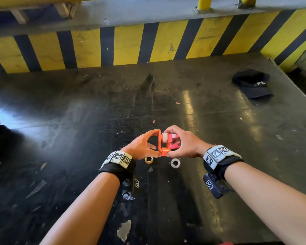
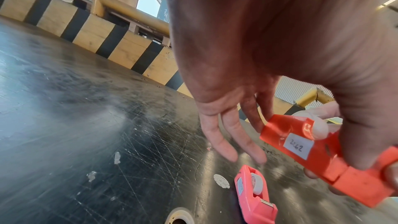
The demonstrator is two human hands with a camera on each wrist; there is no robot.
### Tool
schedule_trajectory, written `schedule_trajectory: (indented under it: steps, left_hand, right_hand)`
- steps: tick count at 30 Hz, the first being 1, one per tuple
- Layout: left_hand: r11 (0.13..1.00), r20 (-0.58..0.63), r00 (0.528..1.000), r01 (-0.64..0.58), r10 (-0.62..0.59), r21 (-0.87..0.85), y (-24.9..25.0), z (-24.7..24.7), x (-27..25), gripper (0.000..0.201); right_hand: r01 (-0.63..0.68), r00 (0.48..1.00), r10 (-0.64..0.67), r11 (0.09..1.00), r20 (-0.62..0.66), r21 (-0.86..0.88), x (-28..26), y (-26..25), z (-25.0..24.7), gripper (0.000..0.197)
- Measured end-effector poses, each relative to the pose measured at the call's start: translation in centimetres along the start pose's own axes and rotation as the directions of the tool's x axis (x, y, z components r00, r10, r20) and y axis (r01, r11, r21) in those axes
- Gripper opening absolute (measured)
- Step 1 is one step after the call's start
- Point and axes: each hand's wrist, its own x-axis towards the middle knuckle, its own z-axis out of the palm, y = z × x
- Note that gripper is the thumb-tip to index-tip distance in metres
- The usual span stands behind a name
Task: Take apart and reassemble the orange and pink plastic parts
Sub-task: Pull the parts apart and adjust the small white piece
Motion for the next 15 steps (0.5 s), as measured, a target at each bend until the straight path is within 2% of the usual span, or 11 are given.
schedule_trajectory:
  steps: [8, 15]
  left_hand:
    - [0.997, 0.030, 0.999, 0.047, -0.045, -0.055, 0.2, 0.3, -0.4, 0.103]
    - [0.994, 0.059, 0.998, 0.023, -0.017, -0.106, 0.7, 0.2, -0.9, 0.104]
  right_hand:
    - [-0.003, 1.000, 0.003, 1.000, -0.001, 0.020, -0.7, -0.5, -0.2, 0.080]
    - [-0.001, 1.000, 0.002, 0.998, -0.024, 0.060, -1.3, -0.8, -0.4, 0.080]
